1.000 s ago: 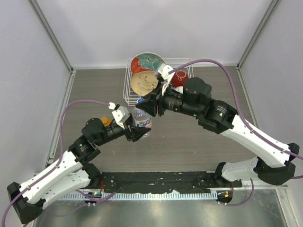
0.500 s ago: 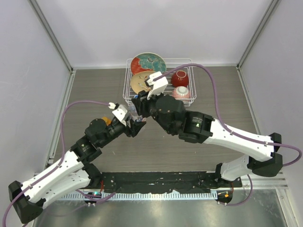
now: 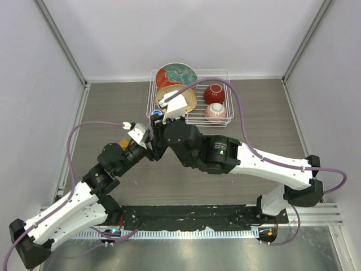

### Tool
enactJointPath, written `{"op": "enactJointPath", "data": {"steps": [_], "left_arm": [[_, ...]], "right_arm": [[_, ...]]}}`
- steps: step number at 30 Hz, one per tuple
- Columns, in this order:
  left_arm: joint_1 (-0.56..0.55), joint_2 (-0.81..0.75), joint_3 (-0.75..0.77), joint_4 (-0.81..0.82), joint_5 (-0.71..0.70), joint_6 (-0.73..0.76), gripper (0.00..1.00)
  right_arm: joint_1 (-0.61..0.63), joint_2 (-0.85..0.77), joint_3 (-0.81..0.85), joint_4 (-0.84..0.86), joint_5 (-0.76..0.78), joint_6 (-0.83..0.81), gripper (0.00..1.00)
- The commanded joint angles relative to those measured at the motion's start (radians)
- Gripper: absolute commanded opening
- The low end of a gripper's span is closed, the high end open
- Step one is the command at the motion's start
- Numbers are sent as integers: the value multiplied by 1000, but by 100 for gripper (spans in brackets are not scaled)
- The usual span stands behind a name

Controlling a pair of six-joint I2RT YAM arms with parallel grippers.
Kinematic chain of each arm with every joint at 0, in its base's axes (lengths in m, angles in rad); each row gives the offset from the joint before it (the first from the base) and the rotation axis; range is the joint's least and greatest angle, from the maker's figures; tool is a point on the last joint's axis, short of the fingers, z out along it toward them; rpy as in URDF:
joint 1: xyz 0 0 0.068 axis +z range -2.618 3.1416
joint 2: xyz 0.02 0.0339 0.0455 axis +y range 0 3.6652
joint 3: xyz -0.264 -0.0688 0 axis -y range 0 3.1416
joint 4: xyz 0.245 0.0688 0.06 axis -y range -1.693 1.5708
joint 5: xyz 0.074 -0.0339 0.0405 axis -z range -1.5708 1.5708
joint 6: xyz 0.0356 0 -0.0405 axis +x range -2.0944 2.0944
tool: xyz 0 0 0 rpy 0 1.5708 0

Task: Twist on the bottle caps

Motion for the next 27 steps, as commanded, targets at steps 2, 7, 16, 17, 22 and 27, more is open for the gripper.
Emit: {"op": "enactJointPath", "data": {"steps": [2, 7, 16, 17, 22, 27], "left_arm": [[8, -35, 16, 162, 83, -50, 0], [9, -27, 10, 153, 112, -47, 0], [9, -9, 43, 133, 390, -67, 0], [8, 0, 51, 130, 455, -72, 0], [9, 36, 104, 115, 907, -101, 0], [8, 53, 138, 112, 1067, -151, 0]], "right_arm": [[25, -121, -7, 12, -143, -15, 65], [18, -221, -60, 28, -219, -34, 76], [-161, -376, -94, -6, -723, -147, 78], [-186, -384, -99, 0, -810, -162, 78], [-284, -394, -90, 0, -1235, -236, 81], [-306, -381, -86, 2, -1512, -265, 81]]}}
